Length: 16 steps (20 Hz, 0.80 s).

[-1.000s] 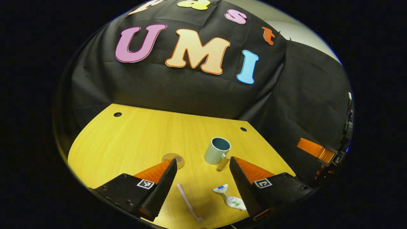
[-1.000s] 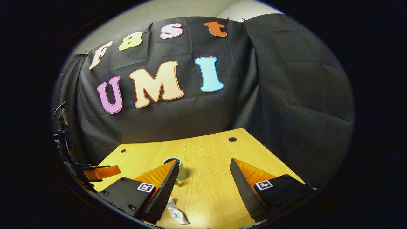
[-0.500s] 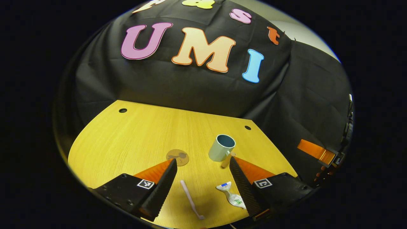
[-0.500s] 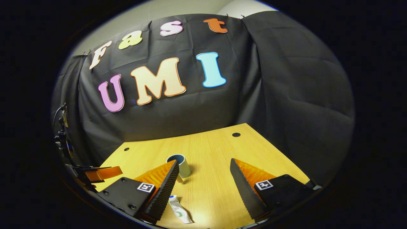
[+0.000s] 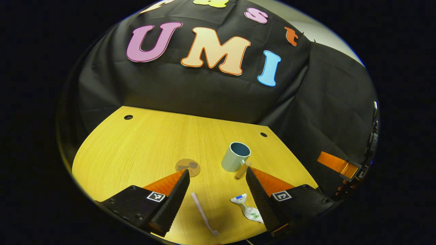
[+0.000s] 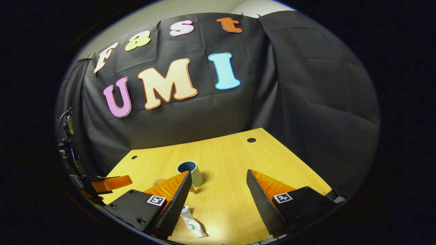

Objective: Put the toothbrush and toothpaste on the desktop into the cup, then pick up the cup and place it on the coaster on the desktop.

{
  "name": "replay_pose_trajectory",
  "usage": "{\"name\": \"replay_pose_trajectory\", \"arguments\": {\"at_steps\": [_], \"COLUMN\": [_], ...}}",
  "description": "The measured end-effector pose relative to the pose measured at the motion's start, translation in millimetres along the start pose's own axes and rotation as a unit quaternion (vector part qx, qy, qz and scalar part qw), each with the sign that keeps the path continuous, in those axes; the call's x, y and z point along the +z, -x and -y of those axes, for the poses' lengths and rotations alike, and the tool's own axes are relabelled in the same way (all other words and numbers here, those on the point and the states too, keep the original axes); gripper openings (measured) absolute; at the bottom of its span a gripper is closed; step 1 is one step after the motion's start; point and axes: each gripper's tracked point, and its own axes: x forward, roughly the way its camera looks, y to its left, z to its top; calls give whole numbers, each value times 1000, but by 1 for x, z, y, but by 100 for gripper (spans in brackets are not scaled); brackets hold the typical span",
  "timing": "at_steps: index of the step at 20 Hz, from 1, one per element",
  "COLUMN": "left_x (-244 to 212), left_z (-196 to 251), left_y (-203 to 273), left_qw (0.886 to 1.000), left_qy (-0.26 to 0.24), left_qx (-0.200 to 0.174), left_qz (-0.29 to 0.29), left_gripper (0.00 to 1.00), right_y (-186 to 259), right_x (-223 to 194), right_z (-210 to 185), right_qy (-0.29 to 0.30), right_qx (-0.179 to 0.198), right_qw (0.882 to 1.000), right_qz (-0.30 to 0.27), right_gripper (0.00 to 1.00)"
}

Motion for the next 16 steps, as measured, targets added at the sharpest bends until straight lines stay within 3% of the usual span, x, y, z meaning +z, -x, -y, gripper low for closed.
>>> {"name": "replay_pose_trajectory", "arguments": {"at_steps": [5, 10, 16], "left_x": [0, -13, -33], "left_z": [-10, -31, -66], "left_y": [7, 15, 34], "left_qw": [1000, 999, 995], "left_qy": [-4, 9, 20], "left_qx": [16, 43, 92], "left_qz": [4, -11, -35], "left_gripper": [97, 97, 97], "right_y": [-7, -21, -38], "right_x": [-12, -37, -83], "right_z": [-3, -18, -62], "right_qy": [6, 10, 55], "right_qx": [10, 37, 88], "right_qw": [1000, 996, 981], "right_qz": [-19, -76, -164], "right_gripper": [95, 98, 99]}}
